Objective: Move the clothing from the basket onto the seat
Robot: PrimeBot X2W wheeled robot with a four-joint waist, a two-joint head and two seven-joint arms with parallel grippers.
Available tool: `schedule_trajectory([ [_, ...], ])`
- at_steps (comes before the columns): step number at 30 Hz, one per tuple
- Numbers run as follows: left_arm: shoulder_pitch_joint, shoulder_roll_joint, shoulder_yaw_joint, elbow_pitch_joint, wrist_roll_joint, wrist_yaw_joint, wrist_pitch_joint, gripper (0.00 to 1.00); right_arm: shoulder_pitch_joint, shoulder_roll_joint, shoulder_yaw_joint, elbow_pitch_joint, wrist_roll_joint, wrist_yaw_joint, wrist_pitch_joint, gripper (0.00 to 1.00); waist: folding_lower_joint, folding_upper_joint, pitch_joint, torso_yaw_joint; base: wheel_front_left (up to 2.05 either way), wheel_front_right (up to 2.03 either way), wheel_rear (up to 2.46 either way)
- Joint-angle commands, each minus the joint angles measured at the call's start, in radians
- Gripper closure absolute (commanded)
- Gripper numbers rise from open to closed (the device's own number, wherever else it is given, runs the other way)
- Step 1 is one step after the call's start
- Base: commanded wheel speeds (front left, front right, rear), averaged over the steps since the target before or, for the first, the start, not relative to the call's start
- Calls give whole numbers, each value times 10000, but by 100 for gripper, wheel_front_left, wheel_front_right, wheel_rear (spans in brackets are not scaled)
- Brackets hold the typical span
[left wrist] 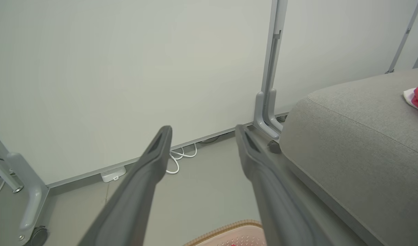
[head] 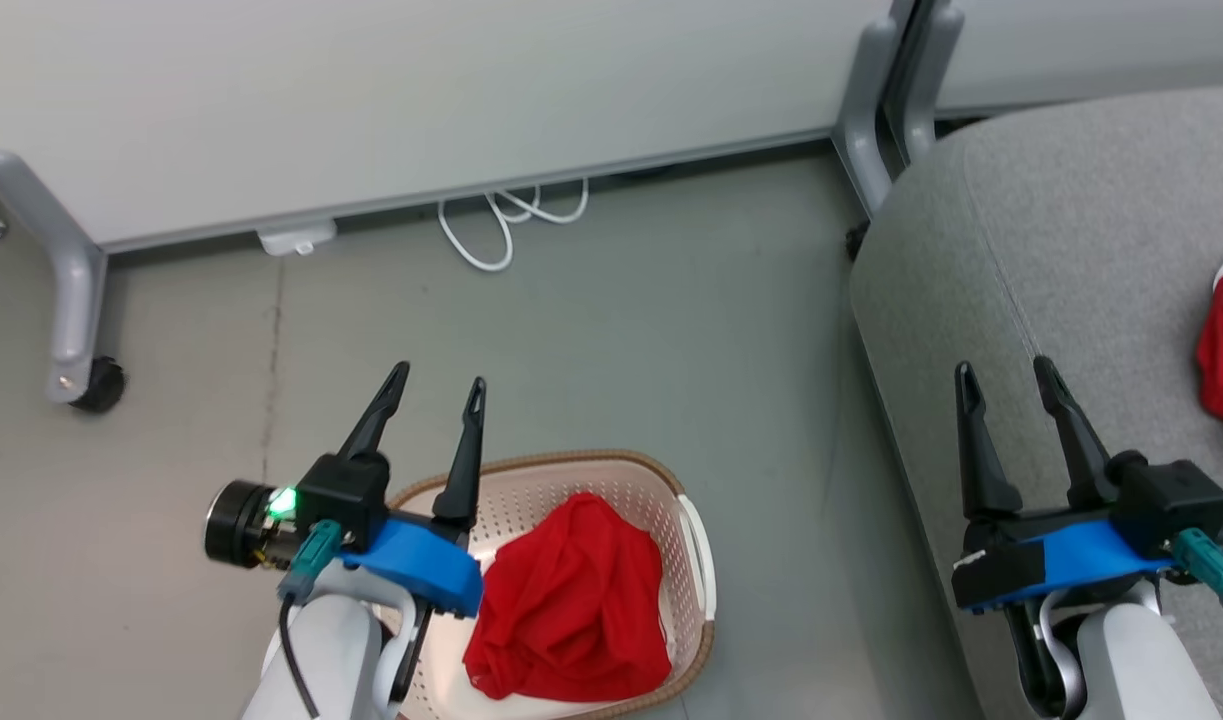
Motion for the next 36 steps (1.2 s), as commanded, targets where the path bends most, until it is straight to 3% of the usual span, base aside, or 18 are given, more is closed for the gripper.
schedule_trajectory([
  [1, -359, 99, -198, 125, 23, -72, -30, 0, -225, 3, -15, -42, 57, 1, -5, 0, -1, 0, 523, -317, 0, 0, 0],
  [17, -2991, 1466, -3396, 2821, -436, -48, -28, 0, -1629, 4, 284, -456, 351, 1, -5, 0, -1, 0, 3172, -1315, 0, 0, 0],
  [36, -5458, 1751, -6756, 6720, -1596, -49, -25, 0, -3079, 3, 614, -967, 453, 1, -5, 0, -1, 0, 6006, -1675, 0, 0, 0],
])
